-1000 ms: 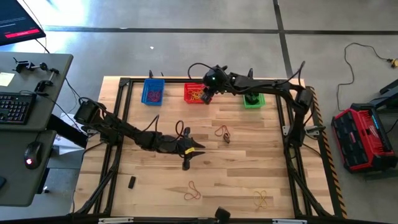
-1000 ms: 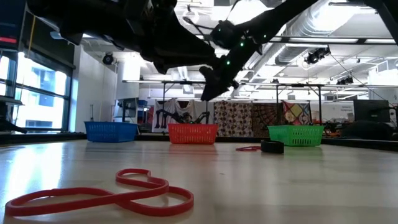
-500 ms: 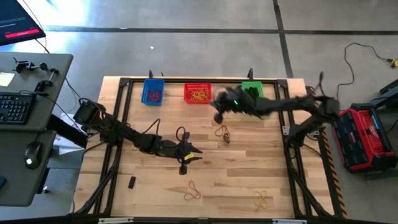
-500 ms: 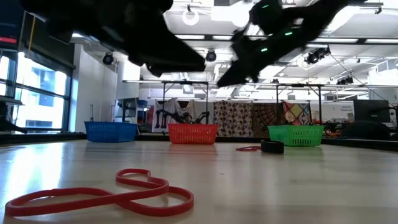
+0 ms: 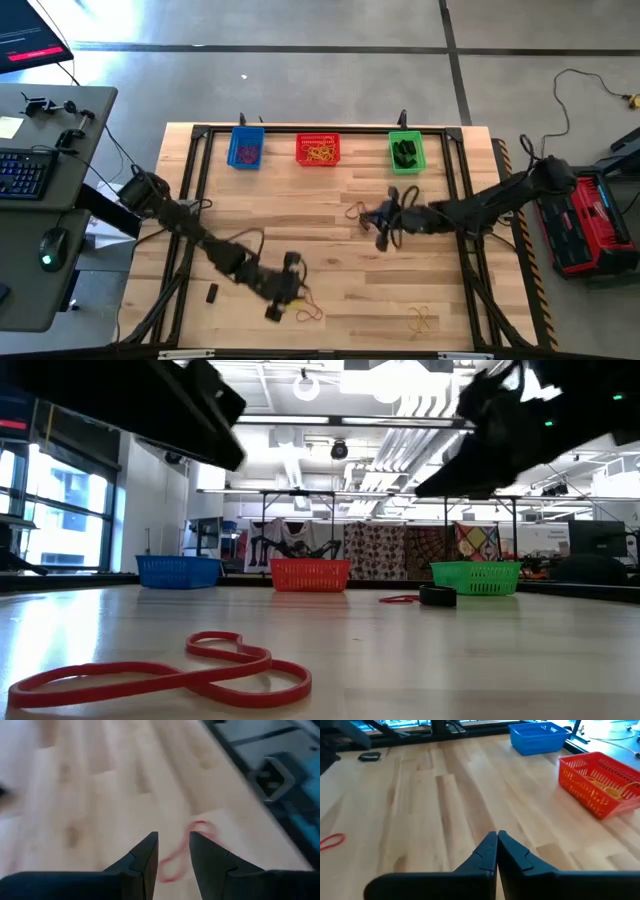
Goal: Sort rubber bands into baskets
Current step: Put the orange rubberband into the blue bin
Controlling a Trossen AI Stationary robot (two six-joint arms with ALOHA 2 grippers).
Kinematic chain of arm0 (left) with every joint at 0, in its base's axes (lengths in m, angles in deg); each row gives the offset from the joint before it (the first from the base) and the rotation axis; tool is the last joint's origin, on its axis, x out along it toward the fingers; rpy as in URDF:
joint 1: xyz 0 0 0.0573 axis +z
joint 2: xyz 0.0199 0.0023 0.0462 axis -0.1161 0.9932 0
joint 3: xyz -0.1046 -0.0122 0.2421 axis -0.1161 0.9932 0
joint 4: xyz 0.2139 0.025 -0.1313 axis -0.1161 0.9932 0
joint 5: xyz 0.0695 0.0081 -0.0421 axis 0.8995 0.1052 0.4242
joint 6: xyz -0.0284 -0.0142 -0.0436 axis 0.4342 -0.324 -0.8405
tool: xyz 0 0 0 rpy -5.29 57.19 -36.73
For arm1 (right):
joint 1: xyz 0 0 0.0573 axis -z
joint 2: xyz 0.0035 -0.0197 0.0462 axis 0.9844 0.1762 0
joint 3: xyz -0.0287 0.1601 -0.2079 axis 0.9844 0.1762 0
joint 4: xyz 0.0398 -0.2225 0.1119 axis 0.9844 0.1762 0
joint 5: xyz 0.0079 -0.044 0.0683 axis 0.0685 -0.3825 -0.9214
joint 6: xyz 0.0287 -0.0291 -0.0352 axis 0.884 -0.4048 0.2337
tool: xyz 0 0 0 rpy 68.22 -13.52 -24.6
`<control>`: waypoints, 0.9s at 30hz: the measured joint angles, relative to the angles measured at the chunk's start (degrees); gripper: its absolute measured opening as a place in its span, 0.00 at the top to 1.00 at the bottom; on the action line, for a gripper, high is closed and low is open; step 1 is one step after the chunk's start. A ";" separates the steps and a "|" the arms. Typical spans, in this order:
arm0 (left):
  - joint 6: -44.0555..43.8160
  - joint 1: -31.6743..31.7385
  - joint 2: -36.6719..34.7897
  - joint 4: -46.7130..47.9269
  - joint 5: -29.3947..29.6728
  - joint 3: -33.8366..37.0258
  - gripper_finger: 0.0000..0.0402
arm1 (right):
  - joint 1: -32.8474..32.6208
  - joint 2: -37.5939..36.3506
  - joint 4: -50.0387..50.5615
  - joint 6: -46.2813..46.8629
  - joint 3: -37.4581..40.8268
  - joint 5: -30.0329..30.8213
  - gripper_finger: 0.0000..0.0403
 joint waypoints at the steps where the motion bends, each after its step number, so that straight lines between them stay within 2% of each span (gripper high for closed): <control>1: -0.54 -1.08 0.87 -0.01 -0.08 -0.61 0.74 | -1.62 0.14 0.05 0.83 0.18 1.58 1.00; 5: -3.05 -3.45 4.62 0.76 1.55 -2.77 0.74 | -7.23 0.64 0.11 1.99 0.20 6.88 1.00; 11: -3.86 -3.16 9.65 5.10 4.42 -6.03 0.74 | -11.87 0.70 -0.45 2.67 0.13 10.89 1.00; 19: -2.38 -0.32 13.28 4.71 -3.44 -8.46 0.74 | -13.42 0.72 -0.05 3.23 0.15 12.18 1.00; 27: -0.70 0.21 13.38 4.43 -4.71 -8.46 0.74 | -13.42 0.74 0.17 2.86 0.15 12.23 1.00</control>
